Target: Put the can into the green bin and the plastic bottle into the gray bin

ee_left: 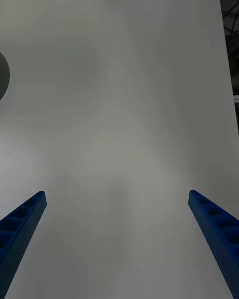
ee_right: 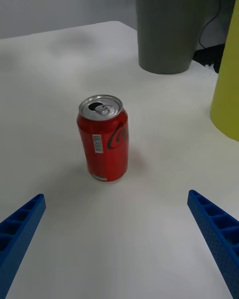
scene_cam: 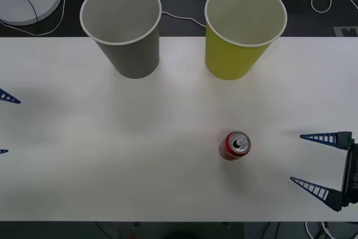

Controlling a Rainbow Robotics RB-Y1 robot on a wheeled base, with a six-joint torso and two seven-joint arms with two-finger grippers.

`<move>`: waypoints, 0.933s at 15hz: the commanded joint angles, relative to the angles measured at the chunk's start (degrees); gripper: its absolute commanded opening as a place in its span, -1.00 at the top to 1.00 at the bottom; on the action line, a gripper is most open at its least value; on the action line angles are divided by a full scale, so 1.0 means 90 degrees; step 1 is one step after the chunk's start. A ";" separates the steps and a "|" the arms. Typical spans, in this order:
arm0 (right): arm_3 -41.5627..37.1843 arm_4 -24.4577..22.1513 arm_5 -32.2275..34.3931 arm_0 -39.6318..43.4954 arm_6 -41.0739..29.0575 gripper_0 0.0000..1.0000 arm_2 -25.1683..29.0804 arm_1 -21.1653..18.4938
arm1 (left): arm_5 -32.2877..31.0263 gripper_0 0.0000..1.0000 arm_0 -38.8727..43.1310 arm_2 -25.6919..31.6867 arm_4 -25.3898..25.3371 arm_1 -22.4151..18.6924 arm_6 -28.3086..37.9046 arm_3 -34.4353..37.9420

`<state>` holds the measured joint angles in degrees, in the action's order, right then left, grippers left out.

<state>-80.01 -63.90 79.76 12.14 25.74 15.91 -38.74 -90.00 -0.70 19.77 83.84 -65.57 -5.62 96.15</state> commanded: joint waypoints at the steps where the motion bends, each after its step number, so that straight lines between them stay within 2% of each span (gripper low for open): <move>1: 0.0608 0.0000 0.0318 -0.0343 0.0157 -1.00 -0.0020 0.0242 | 0.0000 -1.00 0.0000 0.0000 0.0000 0.0000 0.0000 0.0000; 4: 0.1468 0.0000 0.0640 -0.0783 0.0392 -1.00 -0.0088 0.0418 | 0.0000 -1.00 0.0000 0.0000 0.0000 0.0000 0.0000 0.0000; 9: 0.2347 0.0068 0.0630 -0.1261 0.1046 -1.00 -0.0499 0.0671 | 0.0000 -1.00 0.0000 0.0000 0.0000 0.0000 0.0000 0.0000; 12: 0.2483 0.0068 0.0552 -0.1369 0.1241 -1.00 -0.0713 0.0750 | 0.0000 -1.00 0.0000 0.0000 0.0000 0.0000 0.0000 0.0000; 14: 0.2483 0.0312 0.0318 -0.1379 0.1368 -1.00 -0.1065 0.0750 | 0.0000 -1.00 0.0000 0.0000 0.0000 0.0000 0.0000 0.0000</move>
<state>-57.65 -62.73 84.12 -0.22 37.14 8.61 -32.00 -90.00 -0.70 19.77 83.84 -65.57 -5.63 96.15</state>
